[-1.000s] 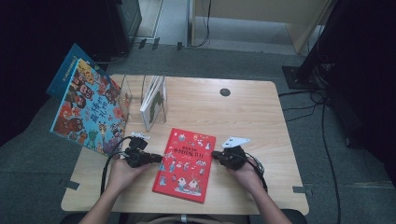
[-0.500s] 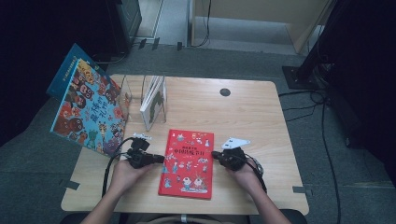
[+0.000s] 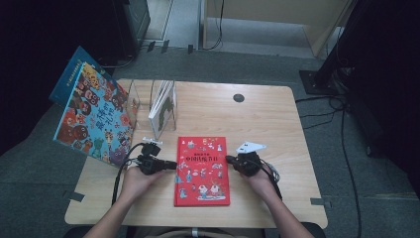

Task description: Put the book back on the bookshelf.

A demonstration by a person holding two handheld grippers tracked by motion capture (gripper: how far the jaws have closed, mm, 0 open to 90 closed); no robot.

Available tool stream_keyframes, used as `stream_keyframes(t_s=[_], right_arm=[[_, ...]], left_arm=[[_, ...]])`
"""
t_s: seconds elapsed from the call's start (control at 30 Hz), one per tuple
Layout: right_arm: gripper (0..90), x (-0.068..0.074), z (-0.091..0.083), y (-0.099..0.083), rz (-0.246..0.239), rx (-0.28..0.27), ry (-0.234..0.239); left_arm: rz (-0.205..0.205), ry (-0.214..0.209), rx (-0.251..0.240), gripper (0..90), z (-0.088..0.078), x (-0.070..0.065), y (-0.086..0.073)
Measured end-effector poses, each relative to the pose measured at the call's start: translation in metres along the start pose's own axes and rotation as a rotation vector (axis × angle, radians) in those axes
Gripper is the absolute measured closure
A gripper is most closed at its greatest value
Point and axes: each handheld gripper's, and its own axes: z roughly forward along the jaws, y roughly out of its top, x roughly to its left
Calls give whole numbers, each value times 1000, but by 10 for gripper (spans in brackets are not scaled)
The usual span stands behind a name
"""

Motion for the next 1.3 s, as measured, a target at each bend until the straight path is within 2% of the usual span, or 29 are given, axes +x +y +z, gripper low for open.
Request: stream_keyframes(t_s=[0.1,0.13,0.27,0.37,0.47,0.63,0.87,1.07,1.23,1.3], right_arm=[[900,-5,6,5,6,1,-25],[900,-8,8,5,12,-8,-25],[900,-13,11,4,27,-12,-27],[900,-15,12,4,28,-13,-39],[900,-20,14,9,32,1,-55],[900,-29,21,12,61,-28,-77],[900,-36,21,11,83,-44,-93],[863,-34,15,11,90,-27,-111],[834,-27,-1,16,115,-24,-118],[812,-20,-6,20,107,-30,-117]], left_arm=[[0,6,-17,843,1,-1,7],[-3,0,-13,831,2,-1,9],[12,24,-21,836,4,-1,17],[-6,13,-38,849,7,2,19],[-1,13,-37,851,8,2,22],[3,17,-47,850,12,2,28],[6,25,-72,847,18,2,35],[-18,9,-68,780,16,3,33],[17,16,-73,734,10,-5,30],[22,17,-77,705,9,-7,29]])
